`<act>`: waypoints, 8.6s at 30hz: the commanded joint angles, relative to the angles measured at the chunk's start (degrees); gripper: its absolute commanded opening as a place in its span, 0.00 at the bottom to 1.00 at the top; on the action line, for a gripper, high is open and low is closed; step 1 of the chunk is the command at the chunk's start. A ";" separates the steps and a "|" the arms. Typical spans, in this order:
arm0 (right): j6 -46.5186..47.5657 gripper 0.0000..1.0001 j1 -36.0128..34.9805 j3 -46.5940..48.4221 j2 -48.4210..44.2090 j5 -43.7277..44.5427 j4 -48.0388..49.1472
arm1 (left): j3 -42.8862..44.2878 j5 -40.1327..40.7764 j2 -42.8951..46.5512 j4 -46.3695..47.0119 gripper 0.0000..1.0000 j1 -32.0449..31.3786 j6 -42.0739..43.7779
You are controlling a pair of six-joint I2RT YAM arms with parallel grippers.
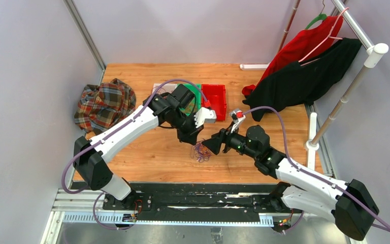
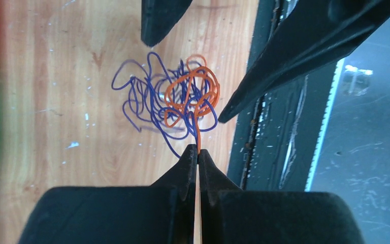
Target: Untangle the cables
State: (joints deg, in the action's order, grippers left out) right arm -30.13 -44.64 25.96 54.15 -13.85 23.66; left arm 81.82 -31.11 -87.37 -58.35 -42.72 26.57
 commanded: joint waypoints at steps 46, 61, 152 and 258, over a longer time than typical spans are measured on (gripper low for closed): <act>1.96 0.32 2.06 -7.83 20.03 10.40 4.99 | 20.39 -1.85 7.56 -3.62 0.01 8.27 -0.57; 7.24 0.21 2.15 2.45 -3.91 10.85 -9.41 | 4.85 -2.43 11.68 -3.53 0.04 8.27 4.15; 9.26 0.66 4.86 4.04 15.89 -6.40 -2.98 | 12.34 15.58 -7.62 10.24 0.90 17.75 -0.78; 8.54 0.20 -1.70 16.58 10.96 -3.39 -7.45 | -1.23 -17.07 8.29 4.95 0.01 8.97 -10.15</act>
State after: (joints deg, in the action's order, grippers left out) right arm -20.32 -44.88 43.57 66.24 -26.48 12.10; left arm 77.93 -44.71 -81.71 -53.30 -33.45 22.72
